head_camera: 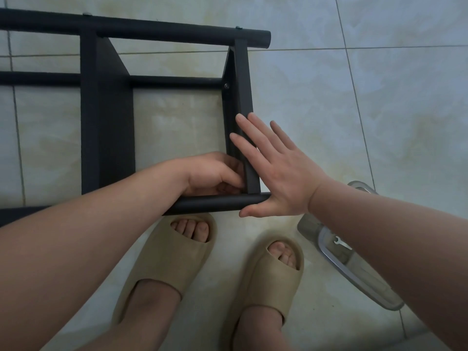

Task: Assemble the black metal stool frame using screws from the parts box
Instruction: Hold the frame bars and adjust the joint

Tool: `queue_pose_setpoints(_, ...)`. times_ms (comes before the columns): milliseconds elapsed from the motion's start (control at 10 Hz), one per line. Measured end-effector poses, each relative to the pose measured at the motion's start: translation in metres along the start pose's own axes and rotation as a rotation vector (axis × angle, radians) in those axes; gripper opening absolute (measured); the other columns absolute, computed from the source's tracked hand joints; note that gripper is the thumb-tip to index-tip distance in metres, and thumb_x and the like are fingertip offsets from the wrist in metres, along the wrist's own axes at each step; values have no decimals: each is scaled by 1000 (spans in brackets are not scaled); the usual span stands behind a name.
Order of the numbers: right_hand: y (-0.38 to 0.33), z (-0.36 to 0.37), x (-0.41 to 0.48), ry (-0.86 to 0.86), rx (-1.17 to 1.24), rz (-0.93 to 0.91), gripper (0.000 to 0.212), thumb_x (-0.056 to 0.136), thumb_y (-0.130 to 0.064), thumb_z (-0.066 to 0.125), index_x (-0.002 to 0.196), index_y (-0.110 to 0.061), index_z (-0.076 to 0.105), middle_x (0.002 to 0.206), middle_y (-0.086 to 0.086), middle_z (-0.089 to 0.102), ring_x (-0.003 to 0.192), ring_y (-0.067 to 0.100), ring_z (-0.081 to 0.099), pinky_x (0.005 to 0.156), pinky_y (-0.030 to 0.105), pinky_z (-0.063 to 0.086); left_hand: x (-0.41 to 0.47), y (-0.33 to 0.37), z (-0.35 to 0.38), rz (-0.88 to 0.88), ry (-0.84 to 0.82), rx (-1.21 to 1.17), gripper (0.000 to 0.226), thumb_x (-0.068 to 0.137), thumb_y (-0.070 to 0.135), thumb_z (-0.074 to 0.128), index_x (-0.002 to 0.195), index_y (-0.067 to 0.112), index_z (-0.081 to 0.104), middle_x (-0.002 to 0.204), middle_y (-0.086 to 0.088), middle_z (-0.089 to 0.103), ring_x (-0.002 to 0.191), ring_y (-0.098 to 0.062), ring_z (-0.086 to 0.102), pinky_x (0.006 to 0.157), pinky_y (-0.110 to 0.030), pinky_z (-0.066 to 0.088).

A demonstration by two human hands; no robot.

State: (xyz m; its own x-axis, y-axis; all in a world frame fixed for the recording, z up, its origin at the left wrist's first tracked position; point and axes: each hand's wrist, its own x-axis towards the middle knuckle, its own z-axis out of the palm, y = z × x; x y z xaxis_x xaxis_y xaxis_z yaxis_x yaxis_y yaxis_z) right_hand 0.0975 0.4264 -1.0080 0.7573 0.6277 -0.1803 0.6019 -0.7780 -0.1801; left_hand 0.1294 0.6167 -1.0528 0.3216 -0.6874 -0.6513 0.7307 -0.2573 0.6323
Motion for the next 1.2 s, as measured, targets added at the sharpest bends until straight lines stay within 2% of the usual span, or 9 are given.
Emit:
queue_pose_setpoints(100, 0, 0, 0, 3, 3, -2, 121, 76, -89, 45, 160, -6, 19, 169, 17, 3, 156, 33, 0, 123, 58, 13, -1, 1, 1, -16, -57, -84, 21, 89, -13, 48, 94, 1, 62, 71, -7, 66, 66, -17, 67, 61, -25, 54)
queue_pose_setpoints(300, 0, 1, 0, 13, 8, -6, 121, 77, -89, 46, 160, -5, 20, 168, 18, 5, 156, 34, 1, 124, 58, 13, 2, -3, 1, -38, 31, 113, 12, 89, -2, 61, 91, 2, 72, 76, -11, 71, 70, -22, 67, 66, -29, 54)
queue_pose_setpoints(400, 0, 1, -1, 13, 9, -6, 121, 77, -89, 45, 160, -5, 20, 168, 18, 4, 156, 34, 0, 124, 58, 13, 1, -2, 1, -19, 36, 88, 13, 88, -5, 61, 86, 4, 71, 69, -9, 67, 63, -19, 65, 60, -27, 51)
queue_pose_setpoints(600, 0, 1, 0, 7, 2, -4, 121, 77, -90, 44, 160, -5, 19, 168, 17, 4, 156, 33, 0, 124, 58, 12, 1, 0, 0, -5, -19, -36, 19, 88, -12, 53, 97, 1, 64, 74, -10, 66, 68, -21, 66, 62, -27, 54)
queue_pose_setpoints(700, 0, 0, 0, 3, 5, -3, 121, 77, -89, 44, 160, -5, 19, 169, 17, 3, 156, 33, -1, 123, 58, 13, 0, 1, 1, -17, -25, 8, 17, 90, -5, 55, 93, 5, 69, 74, -6, 70, 67, -17, 69, 60, -25, 53)
queue_pose_setpoints(800, 0, -1, 0, 2, 6, -2, 121, 77, -89, 44, 160, -6, 19, 168, 17, 3, 156, 33, -1, 123, 58, 13, 2, -1, 1, -11, 51, 152, 12, 88, -1, 61, 89, 4, 72, 68, -5, 69, 63, -16, 64, 59, -25, 50)
queue_pose_setpoints(1000, 0, 0, 0, 8, 9, -2, 121, 76, -89, 44, 160, -6, 20, 168, 17, 4, 156, 33, 0, 123, 58, 13, 2, -1, 1, 9, 50, 79, 14, 86, -8, 62, 87, 2, 70, 71, -9, 66, 67, -20, 63, 65, -28, 51)
queue_pose_setpoints(1200, 1, 1, 0, 13, 3, -6, 121, 77, -90, 44, 160, -6, 19, 168, 17, 4, 156, 34, 0, 123, 59, 13, 1, 0, 1, -7, -20, 14, 18, 89, -8, 54, 92, 5, 66, 70, -5, 68, 64, -17, 67, 59, -24, 53)
